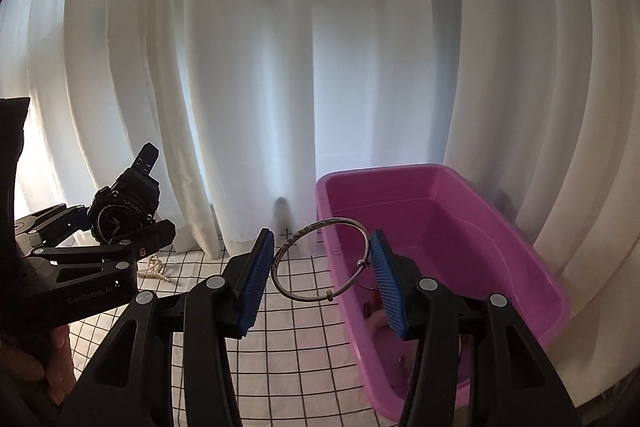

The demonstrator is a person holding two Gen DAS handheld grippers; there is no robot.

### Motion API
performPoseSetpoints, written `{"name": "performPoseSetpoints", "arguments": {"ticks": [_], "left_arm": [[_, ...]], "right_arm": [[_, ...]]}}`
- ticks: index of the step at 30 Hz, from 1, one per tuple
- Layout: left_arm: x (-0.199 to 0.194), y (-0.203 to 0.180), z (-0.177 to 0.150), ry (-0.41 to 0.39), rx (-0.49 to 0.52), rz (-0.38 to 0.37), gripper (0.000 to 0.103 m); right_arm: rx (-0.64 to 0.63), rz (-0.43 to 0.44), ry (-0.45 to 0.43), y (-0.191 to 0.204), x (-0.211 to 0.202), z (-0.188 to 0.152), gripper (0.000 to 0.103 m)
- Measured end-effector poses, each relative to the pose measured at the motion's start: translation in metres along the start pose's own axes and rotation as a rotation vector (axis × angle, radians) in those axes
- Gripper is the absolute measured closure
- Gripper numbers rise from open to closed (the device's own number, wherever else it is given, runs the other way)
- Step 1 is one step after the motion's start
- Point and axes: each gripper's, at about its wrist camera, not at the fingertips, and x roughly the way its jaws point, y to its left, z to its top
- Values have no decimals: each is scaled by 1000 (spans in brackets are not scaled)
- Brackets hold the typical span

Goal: Organize jewelry
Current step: 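Lift the watch and bangle and carry both over the pink tub, then open both tools to drop the watch and bangle into the tub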

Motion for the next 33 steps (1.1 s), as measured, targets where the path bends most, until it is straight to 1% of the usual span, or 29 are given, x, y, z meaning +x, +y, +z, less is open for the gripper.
{"name": "performPoseSetpoints", "arguments": {"ticks": [3,6,10,14,18,21,24,29,33], "left_arm": [[13,-36,16,6,16,-35,34],[34,-71,31,28,19,-73,34],[68,-115,46,81,34,-124,34],[102,-148,57,147,53,-132,34],[135,-160,59,234,44,-135,34],[157,-167,57,280,36,-122,34],[176,-169,54,327,50,-102,34],[201,-175,48,393,45,-103,33],[217,-173,48,429,40,-91,32]], "right_arm": [[24,-11,-2,-43,0,8,55],[42,-16,20,-82,8,13,55],[66,-4,74,-126,25,14,55],[87,19,148,-152,47,4,55],[111,53,224,-167,71,-6,55],[118,71,275,-175,86,-12,55],[118,89,316,-178,100,-16,55],[113,113,370,-179,115,-22,55],[103,108,397,-177,119,-22,54]]}}
